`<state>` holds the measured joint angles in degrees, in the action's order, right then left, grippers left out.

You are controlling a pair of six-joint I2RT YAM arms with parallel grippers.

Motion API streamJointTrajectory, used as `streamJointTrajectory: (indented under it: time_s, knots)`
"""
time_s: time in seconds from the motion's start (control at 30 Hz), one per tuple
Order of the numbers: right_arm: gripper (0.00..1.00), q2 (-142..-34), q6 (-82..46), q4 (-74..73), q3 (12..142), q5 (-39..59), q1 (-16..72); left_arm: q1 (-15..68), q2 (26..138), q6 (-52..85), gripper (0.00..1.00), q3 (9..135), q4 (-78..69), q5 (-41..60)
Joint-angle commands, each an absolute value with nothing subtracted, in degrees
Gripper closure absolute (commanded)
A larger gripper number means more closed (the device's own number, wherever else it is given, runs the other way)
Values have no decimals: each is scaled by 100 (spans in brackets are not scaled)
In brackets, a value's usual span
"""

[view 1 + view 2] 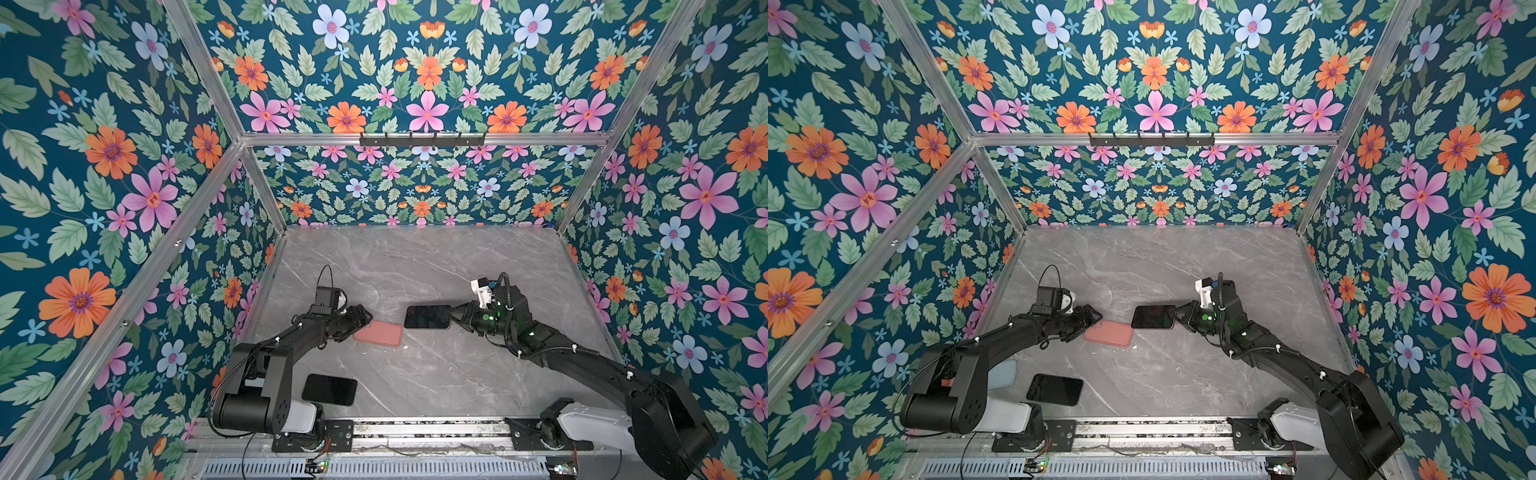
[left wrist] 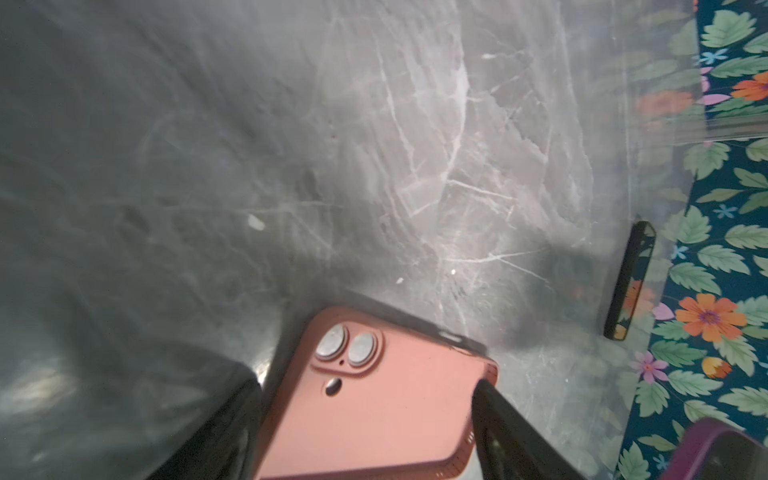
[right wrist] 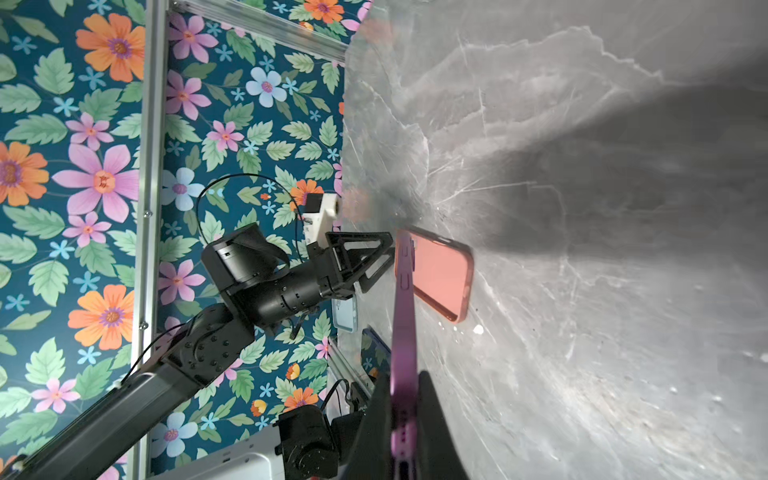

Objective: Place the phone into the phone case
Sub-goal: 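Grasp the pink case with the left gripper while the right gripper holds the phone, then bring the grippers together, inserting the purple phone into the pink case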

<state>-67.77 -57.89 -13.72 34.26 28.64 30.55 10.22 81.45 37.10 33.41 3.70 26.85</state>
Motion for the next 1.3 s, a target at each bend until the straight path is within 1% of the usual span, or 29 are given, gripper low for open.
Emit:
streamJointTrajectory:
  time_s: [0.0, 0.47, 0.73, 1.03, 1.17, 1.27]
  knots:
    - [100, -6722, -5412, -993, 3533, 3120, 2968, 1115, 8115, 4011, 19, 3145, 454, 2859]
    - [100, -6704, -5209, -829, 3371, 3411, 2856, 2243, 7943, 4891, 20, 2884, -69, 2656]
    - [100, -6822, -5140, -701, 3376, 3749, 2770, 2600, 8265, 5172, 20, 2883, -605, 2652]
    - [100, -7145, -5327, -1180, 3157, 4087, 2520, 2899, 8933, 5332, 21, 3159, -1182, 2769]
    - [100, -7238, -5361, -1264, 3165, 4104, 2452, 2962, 9007, 5377, 21, 3207, -1244, 2824]
    - [100, -7378, -5396, -1387, 3212, 4113, 2440, 2956, 8859, 5349, 21, 3134, -1132, 2798]
